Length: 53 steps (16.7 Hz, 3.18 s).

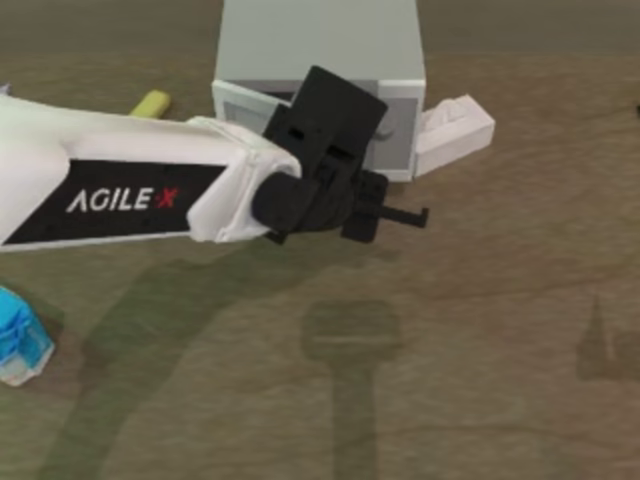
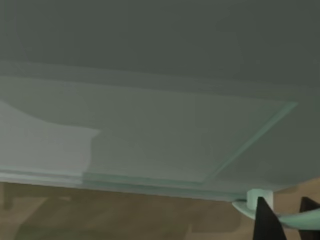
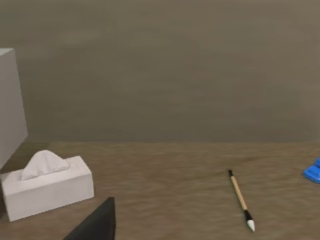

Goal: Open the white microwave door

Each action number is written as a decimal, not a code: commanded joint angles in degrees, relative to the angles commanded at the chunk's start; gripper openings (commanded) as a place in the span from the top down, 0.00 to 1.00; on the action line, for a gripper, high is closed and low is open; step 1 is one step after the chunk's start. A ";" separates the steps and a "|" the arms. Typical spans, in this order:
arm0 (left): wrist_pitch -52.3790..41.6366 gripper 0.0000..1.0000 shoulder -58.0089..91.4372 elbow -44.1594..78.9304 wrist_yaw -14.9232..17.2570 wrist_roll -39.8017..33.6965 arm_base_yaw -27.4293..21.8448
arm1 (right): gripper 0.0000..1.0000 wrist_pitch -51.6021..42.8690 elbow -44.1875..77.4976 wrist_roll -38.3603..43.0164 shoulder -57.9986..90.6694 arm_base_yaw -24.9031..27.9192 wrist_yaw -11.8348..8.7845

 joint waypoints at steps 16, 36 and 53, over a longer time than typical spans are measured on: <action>0.82 1.00 -1.08 -1.23 1.42 1.37 0.27 | 0.00 0.00 0.00 0.00 0.00 0.00 0.00; 1.12 1.00 -1.51 -2.23 1.98 2.41 0.65 | 0.00 0.00 0.00 0.00 0.00 0.00 0.00; 2.05 1.00 -2.91 -4.26 3.95 4.77 1.34 | 0.00 0.00 0.00 0.00 0.00 0.00 0.00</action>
